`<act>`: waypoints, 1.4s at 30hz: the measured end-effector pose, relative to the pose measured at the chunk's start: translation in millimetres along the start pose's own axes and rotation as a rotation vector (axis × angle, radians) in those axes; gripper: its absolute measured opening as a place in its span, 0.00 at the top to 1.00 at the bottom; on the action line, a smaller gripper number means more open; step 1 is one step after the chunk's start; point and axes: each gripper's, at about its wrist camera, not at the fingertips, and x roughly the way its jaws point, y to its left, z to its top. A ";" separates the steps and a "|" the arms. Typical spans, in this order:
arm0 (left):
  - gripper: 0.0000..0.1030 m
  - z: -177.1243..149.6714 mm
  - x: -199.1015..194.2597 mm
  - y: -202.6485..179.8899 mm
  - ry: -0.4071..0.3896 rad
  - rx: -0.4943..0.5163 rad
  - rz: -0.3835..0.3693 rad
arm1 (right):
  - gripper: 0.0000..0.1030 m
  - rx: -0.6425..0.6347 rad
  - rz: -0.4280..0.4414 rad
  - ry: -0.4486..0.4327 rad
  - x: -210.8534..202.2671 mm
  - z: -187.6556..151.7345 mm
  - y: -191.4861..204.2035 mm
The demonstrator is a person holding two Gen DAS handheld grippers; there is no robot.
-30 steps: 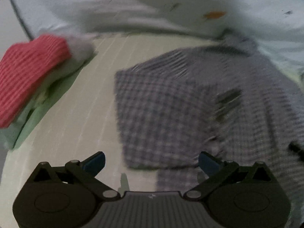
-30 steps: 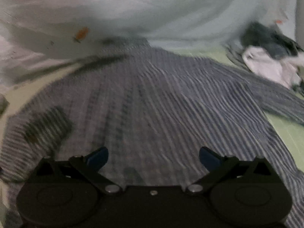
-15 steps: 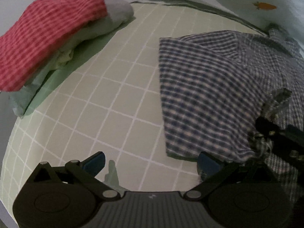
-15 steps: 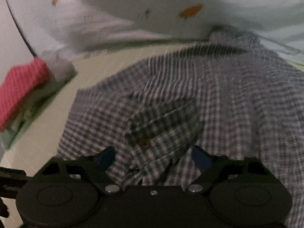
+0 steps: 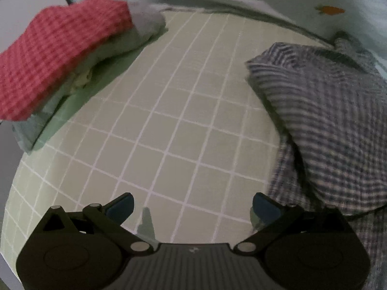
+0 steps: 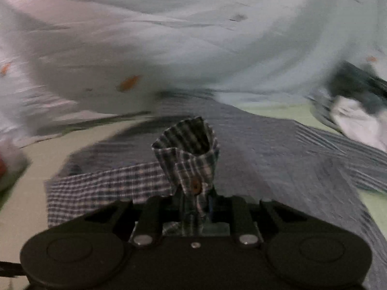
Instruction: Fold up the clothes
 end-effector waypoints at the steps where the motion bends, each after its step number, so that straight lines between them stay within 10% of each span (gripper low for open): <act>1: 0.00 -2.5 -4.5 -3.7 -0.007 0.006 -0.002 | 0.82 0.036 -0.027 0.013 0.0 -3.2 -13.4; 9: 0.00 -35.7 -45.9 -50.0 -0.072 0.125 -0.017 | 0.70 0.198 -0.120 -0.023 -27.6 -18.0 -102.3; 18: 0.00 -82.4 -55.2 -141.0 -0.001 0.212 -0.077 | 0.31 0.210 0.020 0.132 -16.2 -31.2 -159.7; 24: 0.00 -103.1 -38.8 -185.7 0.072 0.142 -0.049 | 0.24 0.181 0.120 0.226 14.8 -27.1 -184.7; 26: 0.00 -106.8 -32.6 -197.9 0.089 0.122 -0.028 | 0.27 0.189 0.159 0.259 30.6 -23.8 -194.2; 31: 0.00 -111.0 -24.5 -223.9 0.118 0.093 0.050 | 0.86 0.180 0.305 0.309 49.4 -4.2 -208.5; 38: 0.00 -111.6 -22.4 -254.1 0.065 0.132 0.129 | 0.98 0.103 0.456 0.063 37.5 57.4 -233.3; 42: 0.00 -112.2 -22.8 -252.9 0.068 0.108 0.140 | 0.99 0.170 0.395 -0.081 42.8 88.6 -271.1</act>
